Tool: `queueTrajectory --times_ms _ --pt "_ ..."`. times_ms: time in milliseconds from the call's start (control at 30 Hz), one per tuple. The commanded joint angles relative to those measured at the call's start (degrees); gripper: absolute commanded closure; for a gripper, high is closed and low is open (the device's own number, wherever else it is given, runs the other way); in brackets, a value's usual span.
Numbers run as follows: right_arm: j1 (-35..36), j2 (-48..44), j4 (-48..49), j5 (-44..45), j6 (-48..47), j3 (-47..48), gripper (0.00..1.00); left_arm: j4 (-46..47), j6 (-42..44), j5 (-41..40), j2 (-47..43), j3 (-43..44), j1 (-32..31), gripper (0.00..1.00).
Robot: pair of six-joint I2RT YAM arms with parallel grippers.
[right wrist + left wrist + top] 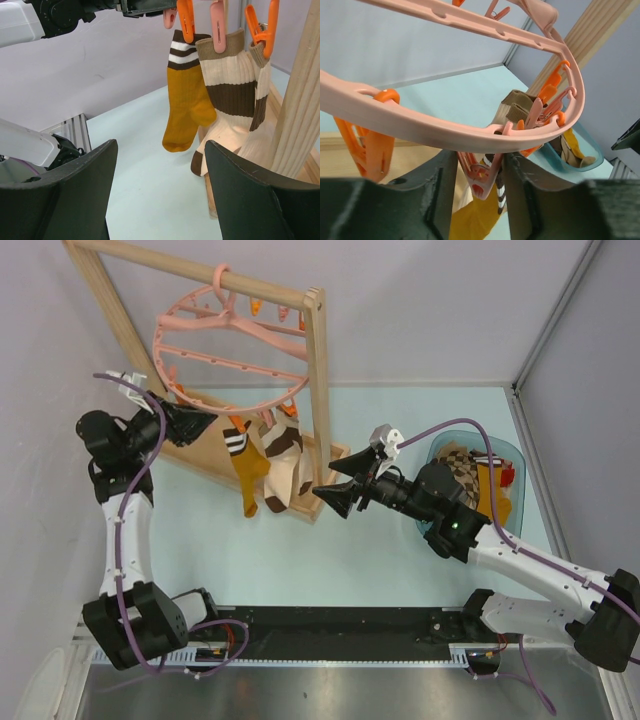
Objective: Clip the socks to the hanger
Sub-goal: Open the clamp at the hanger, then pick up the sock from the bin.
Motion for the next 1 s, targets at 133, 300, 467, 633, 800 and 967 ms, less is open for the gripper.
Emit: queueTrajectory --times_ms 133,300,467,633,800,967 --pt "0.52 -0.65 -0.6 2.33 -0.02 0.0 0.25 -12.57 7.9 -12.93 -6.07 4.34 -5.87 0.77" --pt "0.52 -2.32 -5.52 7.34 -1.51 0.09 0.25 -17.41 10.18 -23.47 -10.64 3.02 -11.58 0.91" --pt "0.17 -3.73 -9.65 11.19 -1.87 0.0 0.25 -21.89 9.14 -36.73 -15.38 2.06 -16.33 1.0" --pt "-0.35 -6.1 -14.92 25.49 -1.95 0.0 0.25 -26.12 6.06 -48.61 -18.47 1.18 -19.68 1.0" --pt "-6.48 -7.69 -24.41 35.37 0.94 0.09 0.25 -29.99 2.45 -57.76 -19.53 0.04 -24.24 1.0" --pt "-17.83 -7.95 -33.54 36.17 4.81 0.0 0.26 -30.6 1.49 -61.71 -19.0 0.38 -29.77 1.0"
